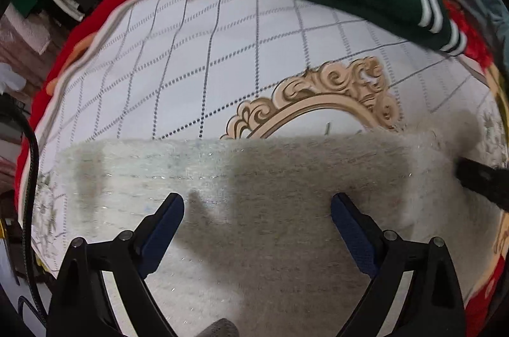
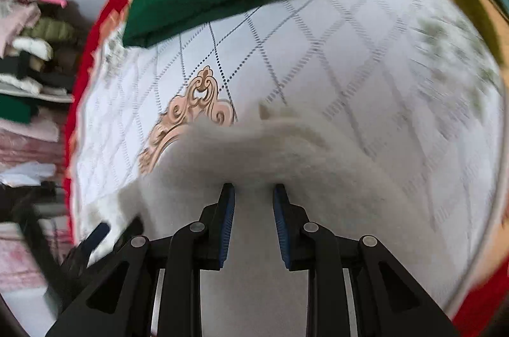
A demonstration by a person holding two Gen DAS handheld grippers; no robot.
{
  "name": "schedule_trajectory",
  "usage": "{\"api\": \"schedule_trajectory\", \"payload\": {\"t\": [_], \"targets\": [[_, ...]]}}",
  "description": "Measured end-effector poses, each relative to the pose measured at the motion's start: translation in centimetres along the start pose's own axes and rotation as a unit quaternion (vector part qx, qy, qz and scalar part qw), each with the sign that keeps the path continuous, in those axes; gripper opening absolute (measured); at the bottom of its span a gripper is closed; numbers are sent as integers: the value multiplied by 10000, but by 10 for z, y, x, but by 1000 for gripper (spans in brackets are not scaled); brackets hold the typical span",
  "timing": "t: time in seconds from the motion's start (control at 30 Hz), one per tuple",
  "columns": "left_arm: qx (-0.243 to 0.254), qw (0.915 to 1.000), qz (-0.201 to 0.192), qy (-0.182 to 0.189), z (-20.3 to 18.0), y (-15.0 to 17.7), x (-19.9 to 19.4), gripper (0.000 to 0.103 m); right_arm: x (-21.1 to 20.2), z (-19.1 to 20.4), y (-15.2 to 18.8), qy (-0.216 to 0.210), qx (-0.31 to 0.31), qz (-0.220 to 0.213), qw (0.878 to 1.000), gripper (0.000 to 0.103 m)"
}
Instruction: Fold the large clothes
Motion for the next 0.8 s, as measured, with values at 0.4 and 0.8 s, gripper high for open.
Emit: {"api": "schedule_trajectory", "payload": {"t": [0.4,0.8], "targets": [[-610,9979,203,-106,58,8,-14,96,-10,34,-28,385,-379,557,9970,23],[-1208,9903,635,-249,105,74,-24,96,100,96,52,808,-1201,2057,9679,22]]}}
Point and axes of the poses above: each gripper's, at about its wrist camera, not at the fingertips, and x roughly the way its jaws point, z to its left, y to its underside, the point moved 1 cm from there along x, roughly the way its jaws point, and after that the axes turned 3 degrees about -y, right-handed, at the moved point
